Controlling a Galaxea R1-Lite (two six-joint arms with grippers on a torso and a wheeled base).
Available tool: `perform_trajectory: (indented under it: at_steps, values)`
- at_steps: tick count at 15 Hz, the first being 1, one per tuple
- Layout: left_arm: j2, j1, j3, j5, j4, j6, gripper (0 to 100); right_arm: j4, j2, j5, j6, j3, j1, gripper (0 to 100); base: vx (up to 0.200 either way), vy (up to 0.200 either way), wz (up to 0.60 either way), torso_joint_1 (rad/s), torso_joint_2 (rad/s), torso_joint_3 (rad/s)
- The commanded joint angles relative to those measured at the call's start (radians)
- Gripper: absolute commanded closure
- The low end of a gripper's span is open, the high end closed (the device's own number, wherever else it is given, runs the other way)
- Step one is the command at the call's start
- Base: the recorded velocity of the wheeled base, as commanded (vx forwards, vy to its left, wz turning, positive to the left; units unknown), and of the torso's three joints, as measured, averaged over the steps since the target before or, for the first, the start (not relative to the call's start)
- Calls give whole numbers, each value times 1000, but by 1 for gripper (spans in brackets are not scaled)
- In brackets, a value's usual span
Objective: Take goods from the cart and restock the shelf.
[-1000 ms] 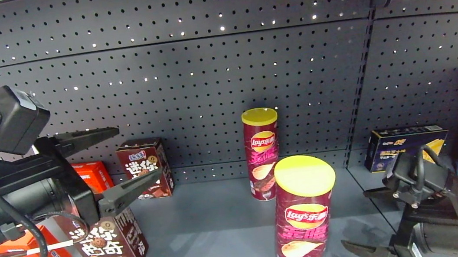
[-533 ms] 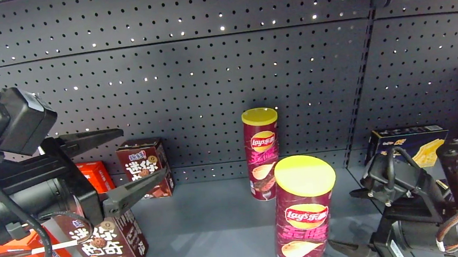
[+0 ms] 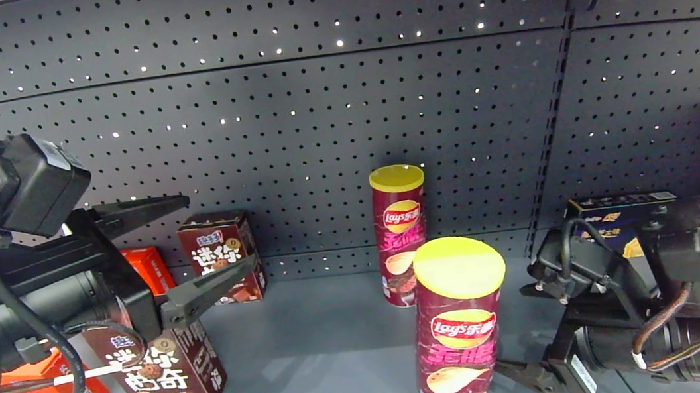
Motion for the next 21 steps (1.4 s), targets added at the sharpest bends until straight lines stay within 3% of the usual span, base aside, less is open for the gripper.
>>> perform_trajectory:
  at_steps: [1,21]
  values:
    - [2,0,1,0,0,0,0,0,3,0,0,6,-2,0,0,0,0,0,0,0]
    - [2,1,29,0,-28,-1,0,-9,29,0,0,-28,43,0,0,0,0,0,0,0]
